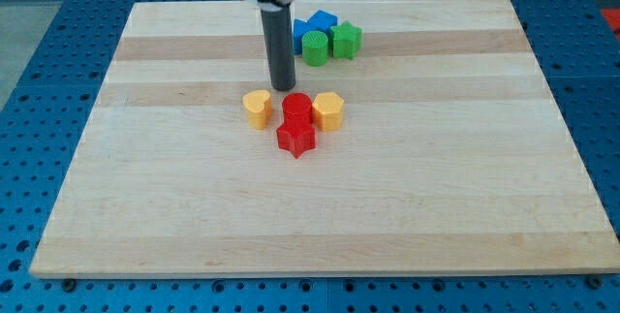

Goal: Push yellow heart to the red circle

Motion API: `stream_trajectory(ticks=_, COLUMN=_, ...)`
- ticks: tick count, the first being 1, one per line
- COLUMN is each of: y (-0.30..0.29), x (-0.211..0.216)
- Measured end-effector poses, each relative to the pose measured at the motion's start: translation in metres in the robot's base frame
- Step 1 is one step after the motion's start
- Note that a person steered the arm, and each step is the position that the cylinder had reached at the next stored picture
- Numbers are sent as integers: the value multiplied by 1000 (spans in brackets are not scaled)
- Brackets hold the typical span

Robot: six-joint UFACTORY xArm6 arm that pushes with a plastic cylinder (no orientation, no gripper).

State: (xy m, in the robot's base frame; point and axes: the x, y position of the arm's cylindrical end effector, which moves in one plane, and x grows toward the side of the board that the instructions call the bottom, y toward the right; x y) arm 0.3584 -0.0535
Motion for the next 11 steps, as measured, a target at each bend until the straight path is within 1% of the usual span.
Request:
stream_trajectory(ticks=1, y=-24, x=-14)
stream_trajectory(ticks=2, y=-51, x=-4)
stream_trajectory(ticks=3, y=-64, x=-1)
stream_trajectory(ticks=5, y=-58, x=24)
stream_trajectory(ticks=6, y=-57, x=24)
stream_trajectory(ticks=7, y=-23, x=28)
stream_trajectory(ticks=9, y=-21, x=36)
stream_trajectory(ticks=10, y=-23, x=19)
stream_trajectory(ticks=11, y=-58, x=4)
